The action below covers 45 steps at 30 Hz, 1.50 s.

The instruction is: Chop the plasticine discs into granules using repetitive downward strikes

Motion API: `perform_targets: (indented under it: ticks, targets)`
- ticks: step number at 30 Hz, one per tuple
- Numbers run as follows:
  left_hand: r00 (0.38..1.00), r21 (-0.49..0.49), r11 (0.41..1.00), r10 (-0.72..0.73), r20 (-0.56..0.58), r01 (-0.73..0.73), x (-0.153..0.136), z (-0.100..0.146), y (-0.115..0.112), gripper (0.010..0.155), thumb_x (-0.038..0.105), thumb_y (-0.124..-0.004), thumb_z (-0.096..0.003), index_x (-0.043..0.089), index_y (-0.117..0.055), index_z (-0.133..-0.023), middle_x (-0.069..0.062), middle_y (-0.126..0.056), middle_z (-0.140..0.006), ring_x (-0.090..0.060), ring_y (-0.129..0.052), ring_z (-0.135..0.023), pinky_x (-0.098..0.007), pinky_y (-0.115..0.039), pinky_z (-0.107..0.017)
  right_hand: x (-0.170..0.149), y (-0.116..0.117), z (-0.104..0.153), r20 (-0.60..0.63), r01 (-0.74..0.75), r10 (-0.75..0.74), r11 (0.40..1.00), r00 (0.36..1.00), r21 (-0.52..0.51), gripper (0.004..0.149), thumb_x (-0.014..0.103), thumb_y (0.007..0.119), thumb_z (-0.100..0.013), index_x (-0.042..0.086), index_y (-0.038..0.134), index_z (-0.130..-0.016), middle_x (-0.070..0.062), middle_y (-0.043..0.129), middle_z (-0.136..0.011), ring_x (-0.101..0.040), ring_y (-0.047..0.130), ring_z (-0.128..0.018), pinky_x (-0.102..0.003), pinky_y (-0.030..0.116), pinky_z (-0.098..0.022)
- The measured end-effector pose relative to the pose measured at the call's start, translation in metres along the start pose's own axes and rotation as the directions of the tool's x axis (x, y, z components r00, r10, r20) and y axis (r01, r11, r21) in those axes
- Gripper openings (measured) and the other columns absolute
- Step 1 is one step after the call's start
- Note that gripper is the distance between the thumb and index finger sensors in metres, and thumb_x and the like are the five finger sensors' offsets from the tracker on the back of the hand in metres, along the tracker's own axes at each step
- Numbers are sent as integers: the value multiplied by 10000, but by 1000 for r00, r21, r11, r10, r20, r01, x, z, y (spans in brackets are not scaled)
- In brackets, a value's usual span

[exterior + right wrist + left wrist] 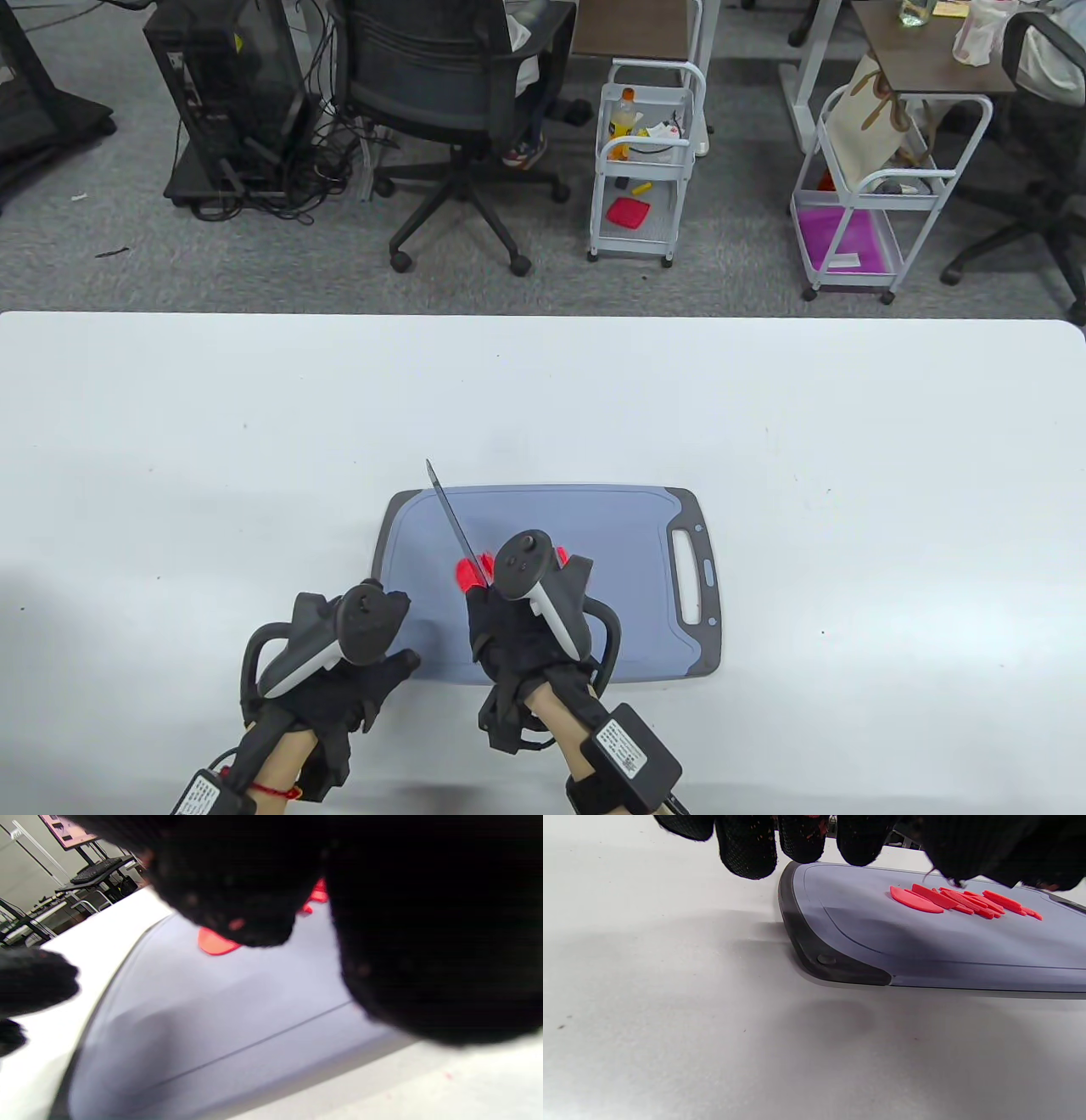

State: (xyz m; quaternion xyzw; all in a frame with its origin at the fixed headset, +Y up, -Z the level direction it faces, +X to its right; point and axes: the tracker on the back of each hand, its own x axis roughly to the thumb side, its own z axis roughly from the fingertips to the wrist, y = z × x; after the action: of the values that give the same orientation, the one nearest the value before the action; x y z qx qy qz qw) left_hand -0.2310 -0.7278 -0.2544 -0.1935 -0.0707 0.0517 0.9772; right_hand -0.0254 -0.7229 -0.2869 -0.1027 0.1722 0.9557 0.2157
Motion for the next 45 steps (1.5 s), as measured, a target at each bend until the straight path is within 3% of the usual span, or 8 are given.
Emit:
perform_targets:
  ticks: [1,3,12,16,21,35,38,45]
  targets:
    - [1000,1,1000,1,0,-1,0,0,0,761,613,-641,-440,310,-533,-1129,-112,-478,-1266,-448,-644,-1087,-655,-500,-753,0,2,-2,-11,-17,18,1000,1000,13,579,568,724,-491,91,846,-794,61,1030,-312,-292,1123,-57,-470,829,-16]
    - [1000,3,1000,3,-1,-3,-1,0,0,761,612,-641,-440,309,-535,-1129,-113,-479,-1266,-449,-645,-1086,-656,-501,-751,-4,14,-14,-100,-114,135,975,986,189,595,590,704,-480,95,801,-795,91,1016,-295,-280,1136,-64,-468,846,-24]
    - [1000,3,1000,10,2,-10,0,0,0,761,611,-641,-441,306,-533,-1130,-111,-479,-1267,-449,-646,-1086,-655,-501,-752,-9,14,-10,-108,-78,99,980,989,185,607,579,714,-485,60,801,-788,77,1013,-283,-302,1129,-53,-488,830,-16]
    - [1000,-7,1000,1,8,-1,1,1,-2,758,609,-641,-440,308,-536,-1128,-114,-482,-1265,-448,-647,-1086,-654,-503,-752,0,19,-18,-106,-67,79,991,991,115,605,582,714,-484,67,805,-787,83,1012,-281,-298,1125,-49,-482,829,-16]
    - [1000,0,1000,5,-4,-5,-3,-1,-1,756,606,-641,-442,305,-538,-1128,-115,-485,-1265,-450,-650,-1084,-654,-504,-751,-21,15,-22,-71,93,-85,988,994,120,590,579,730,-487,80,839,-784,76,1027,-289,-292,1121,-48,-474,825,-15]
    - [1000,3,1000,1,-1,-1,-2,0,0,756,608,-641,-442,309,-536,-1129,-113,-486,-1264,-446,-654,-1084,-654,-507,-752,2,7,1,-36,4,-3,1000,999,9,584,570,731,-490,83,847,-791,62,1031,-311,-292,1123,-55,-472,827,-14]
    - [1000,-1,1000,1,-1,-1,-1,0,-1,758,608,-640,-442,306,-535,-1128,-115,-487,-1264,-446,-653,-1084,-653,-508,-751,4,16,-7,-128,-143,157,983,979,114,597,586,703,-487,82,801,-791,102,1008,-292,-265,1133,-48,-463,844,-19]
    - [1000,-9,1000,-5,2,5,0,-1,-2,757,609,-640,-442,307,-535,-1128,-115,-488,-1264,-443,-655,-1085,-652,-509,-752,-7,15,-17,-134,-46,68,986,989,162,608,582,714,-487,58,806,-783,89,1010,-281,-293,1125,-44,-481,831,-18]
